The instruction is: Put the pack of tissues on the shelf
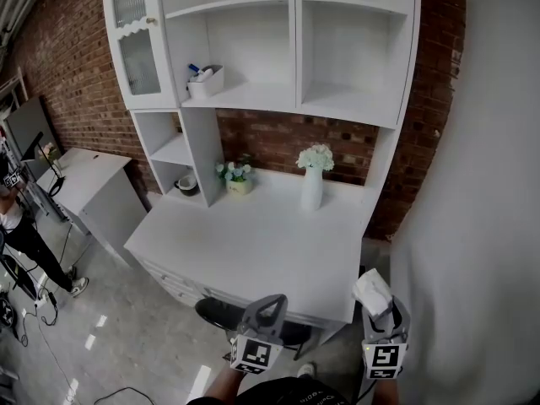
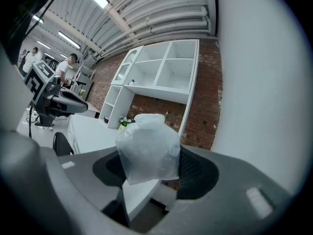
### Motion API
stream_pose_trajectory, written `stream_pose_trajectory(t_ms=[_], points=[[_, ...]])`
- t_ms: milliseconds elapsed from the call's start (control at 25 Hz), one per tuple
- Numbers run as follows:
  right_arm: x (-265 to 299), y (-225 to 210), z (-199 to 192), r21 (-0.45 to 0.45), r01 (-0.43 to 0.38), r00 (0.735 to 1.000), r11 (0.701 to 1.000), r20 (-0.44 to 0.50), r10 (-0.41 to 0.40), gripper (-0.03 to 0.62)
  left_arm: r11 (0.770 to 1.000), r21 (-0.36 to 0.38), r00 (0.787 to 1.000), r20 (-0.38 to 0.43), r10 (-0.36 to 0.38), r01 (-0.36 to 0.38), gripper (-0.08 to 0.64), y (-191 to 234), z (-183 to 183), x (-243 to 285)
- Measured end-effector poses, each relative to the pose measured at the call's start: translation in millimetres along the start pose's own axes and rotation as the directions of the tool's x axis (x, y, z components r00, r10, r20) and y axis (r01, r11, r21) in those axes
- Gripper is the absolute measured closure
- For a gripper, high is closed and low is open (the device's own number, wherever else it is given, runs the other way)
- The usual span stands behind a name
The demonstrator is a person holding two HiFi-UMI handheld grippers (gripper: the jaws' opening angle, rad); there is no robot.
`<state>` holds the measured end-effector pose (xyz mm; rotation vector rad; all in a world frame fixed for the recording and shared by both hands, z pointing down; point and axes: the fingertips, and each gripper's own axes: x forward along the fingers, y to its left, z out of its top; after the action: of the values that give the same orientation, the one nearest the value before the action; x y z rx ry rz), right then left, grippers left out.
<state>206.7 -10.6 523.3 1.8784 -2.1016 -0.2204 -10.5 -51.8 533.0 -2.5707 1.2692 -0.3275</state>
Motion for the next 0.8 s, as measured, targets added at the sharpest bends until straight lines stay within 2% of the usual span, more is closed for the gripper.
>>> stream_pose_trajectory(t_ms=[360, 640, 800], points=[[47, -37, -4, -0.013, -0.027, 1.000, 1.000, 0.012, 0.027, 0.339, 0.999, -0.031, 1.000, 0.010, 0.026, -0.026, 0.549, 8, 8, 57], [85, -58, -12, -0.029, -0.063, 0.998, 0.998, -0.003, 0.063, 0.339, 0.991, -0.115, 0.997, 0.033, 0.075, -0.071, 0.549, 25, 16, 97], [101, -62, -9, -0.024, -0.075, 0.997, 0.997, 0.007, 0.075, 0.339, 0.989, -0.120, 0.995, 0.036, 0.090, -0.085, 0.549, 32, 19, 109]])
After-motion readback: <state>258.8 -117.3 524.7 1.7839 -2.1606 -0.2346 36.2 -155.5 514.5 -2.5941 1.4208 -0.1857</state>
